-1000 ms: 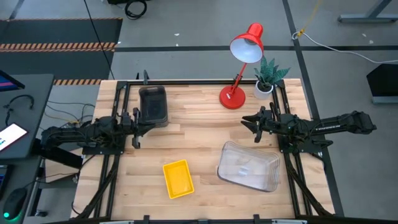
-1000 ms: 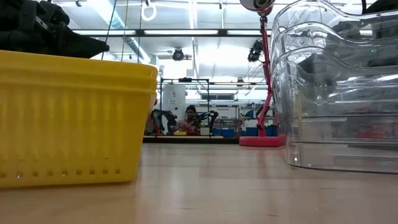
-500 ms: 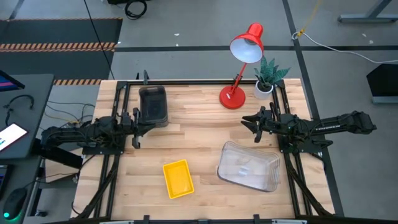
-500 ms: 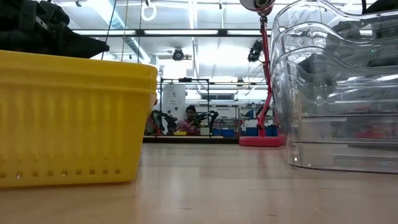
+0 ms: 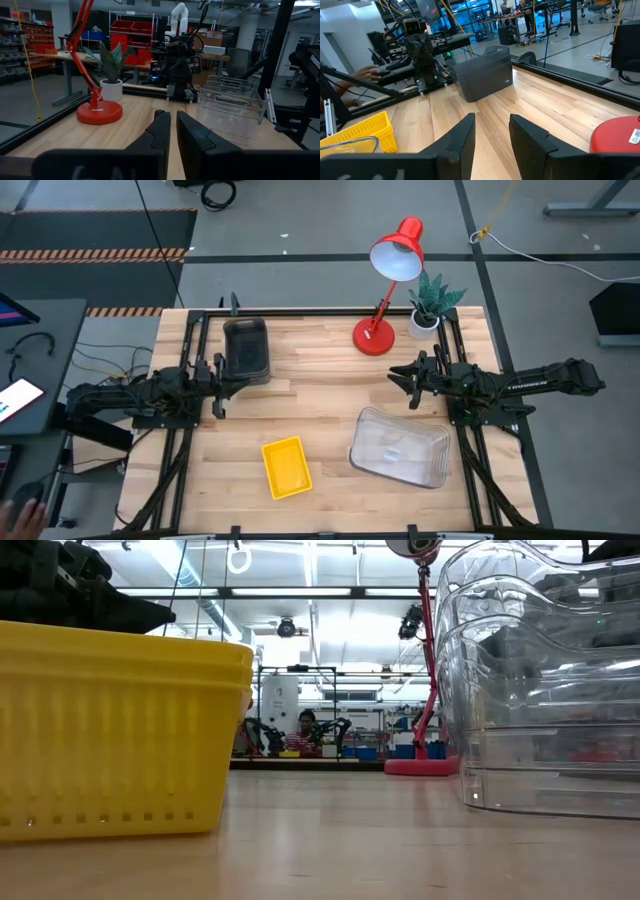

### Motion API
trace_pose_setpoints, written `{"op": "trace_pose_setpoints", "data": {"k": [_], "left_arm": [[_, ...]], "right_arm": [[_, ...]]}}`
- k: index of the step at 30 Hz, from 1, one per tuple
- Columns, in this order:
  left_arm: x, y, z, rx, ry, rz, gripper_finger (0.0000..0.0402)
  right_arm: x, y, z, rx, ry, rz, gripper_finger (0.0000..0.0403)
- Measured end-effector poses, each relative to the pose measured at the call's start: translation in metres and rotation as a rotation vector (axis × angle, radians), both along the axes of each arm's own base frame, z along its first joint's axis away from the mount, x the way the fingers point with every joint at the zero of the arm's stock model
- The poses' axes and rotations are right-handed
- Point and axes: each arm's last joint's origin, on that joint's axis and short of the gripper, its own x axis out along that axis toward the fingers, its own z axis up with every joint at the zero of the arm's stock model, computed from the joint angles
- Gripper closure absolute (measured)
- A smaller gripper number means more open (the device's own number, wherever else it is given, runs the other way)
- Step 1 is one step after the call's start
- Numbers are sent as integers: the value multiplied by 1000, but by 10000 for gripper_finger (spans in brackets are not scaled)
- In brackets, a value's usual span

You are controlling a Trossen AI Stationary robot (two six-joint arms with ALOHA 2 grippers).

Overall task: Stack baskets by color
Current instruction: Return to Home Position

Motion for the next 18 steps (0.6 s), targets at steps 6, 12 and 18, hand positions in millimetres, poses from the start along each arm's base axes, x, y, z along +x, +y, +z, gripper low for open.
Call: {"op": "trace_pose_setpoints", "data": {"k": [6,12,18], "left_arm": [[0,0,0,0,0,0,373],[0,0,0,0,0,0,368],[0,0,0,0,0,0,361]], "right_arm": [[0,0,0,0,0,0,277],[0,0,0,0,0,0,278],[0,0,0,0,0,0,278]]}}
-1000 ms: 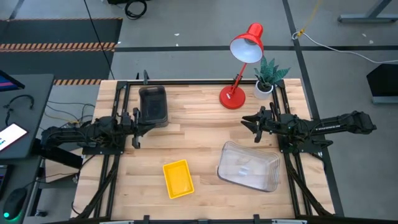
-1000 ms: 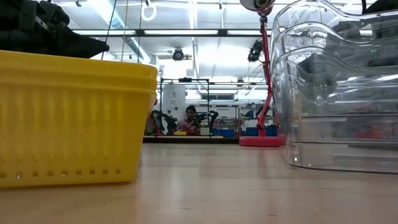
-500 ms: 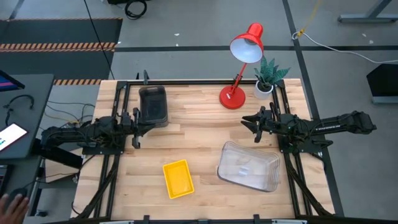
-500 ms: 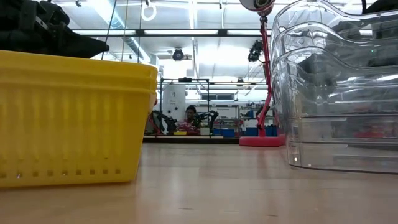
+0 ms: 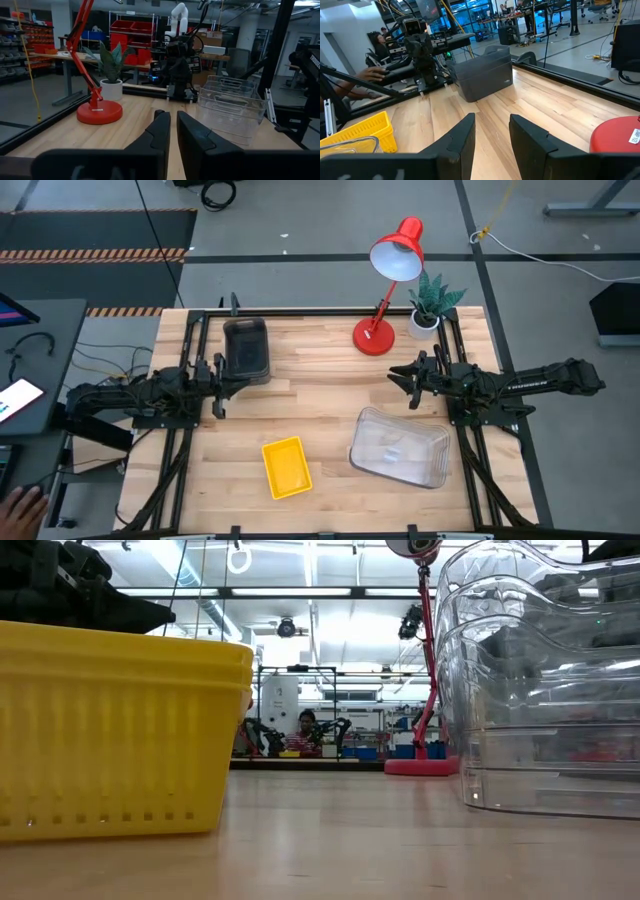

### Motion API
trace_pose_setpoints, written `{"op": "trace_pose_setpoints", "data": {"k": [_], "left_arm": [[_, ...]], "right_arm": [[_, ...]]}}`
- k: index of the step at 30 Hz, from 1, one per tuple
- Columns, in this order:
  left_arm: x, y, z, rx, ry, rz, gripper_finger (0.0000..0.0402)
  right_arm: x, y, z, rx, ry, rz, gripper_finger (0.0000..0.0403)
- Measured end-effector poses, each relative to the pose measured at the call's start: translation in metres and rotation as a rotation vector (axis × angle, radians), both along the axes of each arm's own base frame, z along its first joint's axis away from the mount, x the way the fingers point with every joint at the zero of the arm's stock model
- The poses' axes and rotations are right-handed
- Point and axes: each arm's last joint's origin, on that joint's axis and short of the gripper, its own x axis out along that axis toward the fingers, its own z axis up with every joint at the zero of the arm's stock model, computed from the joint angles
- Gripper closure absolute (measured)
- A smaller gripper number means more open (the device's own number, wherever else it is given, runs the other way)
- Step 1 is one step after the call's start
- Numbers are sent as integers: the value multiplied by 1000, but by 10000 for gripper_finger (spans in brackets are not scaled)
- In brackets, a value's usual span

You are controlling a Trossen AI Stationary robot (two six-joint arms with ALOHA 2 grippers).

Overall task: Stack baskets by color
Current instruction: Return to Home Position

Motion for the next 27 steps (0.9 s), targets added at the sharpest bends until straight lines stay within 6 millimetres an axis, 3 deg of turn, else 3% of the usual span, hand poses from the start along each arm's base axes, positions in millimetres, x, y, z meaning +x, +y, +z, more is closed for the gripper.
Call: {"op": "trace_pose_setpoints", "data": {"k": [27], "left_arm": [[0,0,0,0,0,0,371]], "right_arm": [[0,0,0,0,0,0,277]]}}
